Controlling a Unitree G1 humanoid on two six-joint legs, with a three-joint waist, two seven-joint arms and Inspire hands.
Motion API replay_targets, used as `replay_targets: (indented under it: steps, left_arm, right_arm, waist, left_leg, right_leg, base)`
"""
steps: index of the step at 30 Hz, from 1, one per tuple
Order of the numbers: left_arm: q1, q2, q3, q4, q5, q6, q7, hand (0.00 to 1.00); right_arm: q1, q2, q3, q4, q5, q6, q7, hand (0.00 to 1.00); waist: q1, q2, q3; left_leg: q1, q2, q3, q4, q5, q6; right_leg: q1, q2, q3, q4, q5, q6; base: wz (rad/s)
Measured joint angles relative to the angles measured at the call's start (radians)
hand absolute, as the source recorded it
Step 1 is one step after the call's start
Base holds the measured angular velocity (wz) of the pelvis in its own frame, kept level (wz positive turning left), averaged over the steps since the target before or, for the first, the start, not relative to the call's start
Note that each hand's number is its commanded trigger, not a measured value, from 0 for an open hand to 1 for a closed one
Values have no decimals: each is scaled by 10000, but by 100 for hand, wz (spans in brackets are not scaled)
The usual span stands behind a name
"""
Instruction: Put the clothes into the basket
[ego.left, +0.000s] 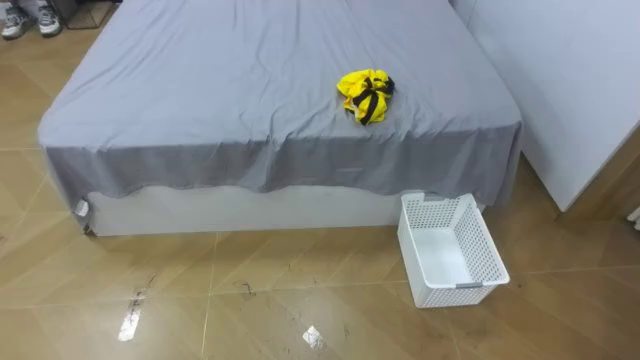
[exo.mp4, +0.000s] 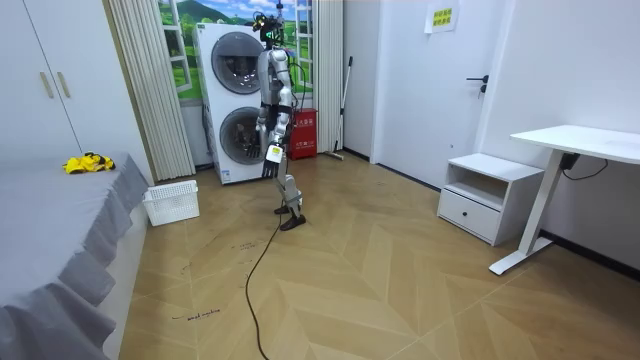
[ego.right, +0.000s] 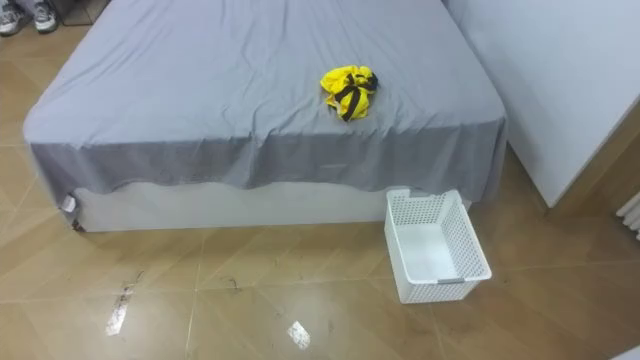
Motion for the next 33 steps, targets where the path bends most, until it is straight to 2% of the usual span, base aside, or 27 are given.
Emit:
replay_targets:
  steps: [7, 12, 17, 19, 21, 22, 23, 24, 25, 27, 28, 29, 30, 31, 32, 33]
  left_arm:
    - [46, 0, -9, 0, 41, 6, 139, 0]
    - [111, 8, 24, 69, -54, 30, 276, 0]
    - [191, 25, -98, 103, -1571, 211, 5, 0]
    - [249, 19, 8, 104, -1844, 218, -128, 0]
    - [254, 12, 256, 103, -1866, 222, -308, 0]
    - [292, 17, 465, 123, -2028, 224, -436, 0]
    - [303, 12, 661, 128, -2279, 234, -493, 0]
    - [304, 16, 713, 123, -2451, 245, -519, 0]
    - [262, 53, 774, 110, -2851, 339, -576, 0]
    - [240, 150, 783, 20, -3280, 394, -590, 0]
    - [288, 163, 790, -110, -3625, 362, -588, 0]
    - [325, 149, 785, -309, -3984, 267, -576, 0]
    - [332, 115, 732, -329, -4082, 192, -574, 0]
    - [253, 41, 500, -357, -4395, 113, -580, 0]
    - [205, -12, 354, -429, -4571, -8, -602, 0]
    - [187, -40, 390, -437, -4573, -127, -616, 0]
  right_arm:
    - [232, -6, 103, 26, 75, 15, 4, 0]
    - [299, 6, 69, 125, 160, 207, 153, 0]
    - [250, 23, 87, 179, 164, 321, 228, 0]
    - [259, 22, 55, 180, 180, 320, 287, 0]
    - [272, 25, -33, 174, 172, 324, 420, 0]
    - [253, 33, -31, 177, 172, 348, 477, 0]
    - [243, 46, -32, 235, 130, 402, 544, 0]
    - [212, 58, -27, 273, 134, 441, 548, 0]
    - [167, 89, -2, 248, 168, 444, 540, 0]
    - [203, 162, -56, 220, 295, 408, 538, 0]
    - [239, 154, -109, 216, 393, 407, 538, 0]
    - [264, 132, -115, 212, 530, 422, 501, 0]
    - [292, 79, -96, 178, 576, 426, 471, 0]
    - [290, -64, -94, 128, 655, 467, 376, 0]
    - [249, -164, -122, 97, 632, 548, 310, 0]
    - [260, -188, -129, 104, 522, 586, 306, 0]
  waist:
    - [-3, -15, 1]
    - [-15, -26, -13]
    - [-30, -55, -20]
    - [-22, -50, -20]
    - [17, -38, -16]
    - [102, -5, -31]
    - [183, 0, 12]
    - [205, 31, -4]
    - [234, 60, 8]
    - [190, -8, 18]
    - [230, 31, 21]
    - [230, -69, 54]
    - [219, -34, 34]
    - [213, 30, 34]
    - [227, -51, 0]
    - [277, -27, 6]
  left_leg:
    - [50, 6, 1, -5, 0, 0]
    - [58, 16, 26, -41, 0, 0]
    - [58, 21, 22, 0, -1, 2]
    - [38, 64, 23, 43, -12, 8]
    - [-216, 192, 66, 507, -222, -13]
    - [-485, 351, 111, 1029, -468, -55]
    - [-778, 545, 134, 1702, -793, -137]
    - [-958, 638, 134, 2073, -942, -174]
    - [-1384, 806, 103, 2917, -1217, -298]
    - [-2152, 1130, 124, 4491, -1212, -340]
    - [-2734, 1418, 101, 5693, -1061, -331]
    - [-3303, 1442, -51, 6556, -826, -137]
    - [-3508, 1312, -124, 6401, -835, -130]
    - [-3976, 929, -271, 5447, -792, -142]
    - [-4420, 488, -308, 3970, -484, -303]
    - [-4690, 352, -143, 2473, 294, -412]
  right_leg:
    - [-59, -1, 38, 0, 0, 0]
    - [-42, -6, 2, 1, 0, 0]
    - [-61, -13, 28, 2, 0, 0]
    - [-66, -13, 1, 3, -1, 0]
    - [-127, 59, -16, 30, -3, -5]
    - [-225, 155, -26, 96, -55, -57]
    - [-340, 275, -41, 292, -213, -161]
    - [-421, 320, -52, 449, -361, -164]
    - [-598, 447, -90, 758, -631, -251]
    - [-670, 484, -183, 998, -922, -460]
    - [-636, 606, -199, 1139, -1054, -538]
    - [-526, 534, -154, 1297, -1193, -596]
    - [-500, 479, -162, 1302, -1243, -609]
    - [-540, 288, -187, 1334, -1371, -437]
    - [-663, 13, -156, 1411, -1514, -257]
    - [-619, -180, -80, 1398, -1638, -145]
  base:
    - [0]
    - [0]
    - [0]
    - [0]
    - [-2]
    - [-17]
    - [-22]
    - [-11]
    - [11]
    - [22]
    - [11]
    - [8]
    - [9]
    - [0]
    - [-17]
    - [-33]
